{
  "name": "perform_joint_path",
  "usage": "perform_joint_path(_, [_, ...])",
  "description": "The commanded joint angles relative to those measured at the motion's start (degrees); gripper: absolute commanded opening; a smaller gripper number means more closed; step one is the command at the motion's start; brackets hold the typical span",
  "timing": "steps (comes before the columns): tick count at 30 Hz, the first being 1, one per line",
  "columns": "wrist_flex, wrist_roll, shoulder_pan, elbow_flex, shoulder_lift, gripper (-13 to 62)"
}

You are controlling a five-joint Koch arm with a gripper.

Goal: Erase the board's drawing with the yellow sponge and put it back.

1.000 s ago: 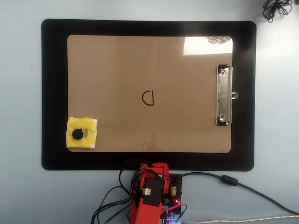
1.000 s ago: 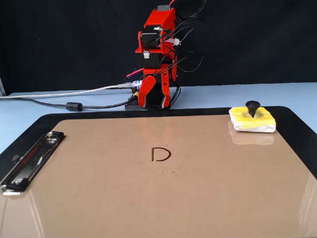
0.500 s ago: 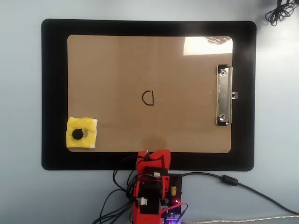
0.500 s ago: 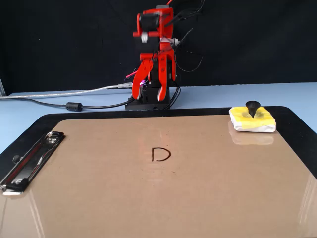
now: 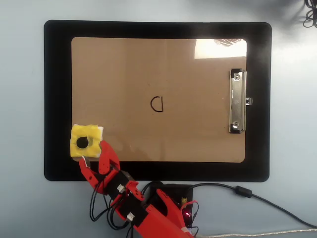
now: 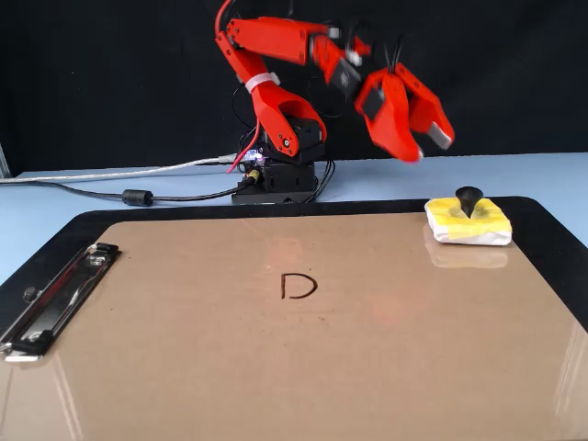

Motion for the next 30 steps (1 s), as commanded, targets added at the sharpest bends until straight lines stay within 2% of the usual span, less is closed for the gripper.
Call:
perform_joint_path(1, [-20.3, -1.1, -3.0, 3.3, 0.2, 33.7])
perform_joint_path(5, [-35.2, 0.4, -3.4, 10.6, -2.7, 33.7])
perform_joint_path(20, [-36.9, 2.6, -2.9, 1.0, -23.9, 33.7])
perform_joint_path(30, [-50.4, 2.8, -2.7, 1.1, -36.0, 33.7])
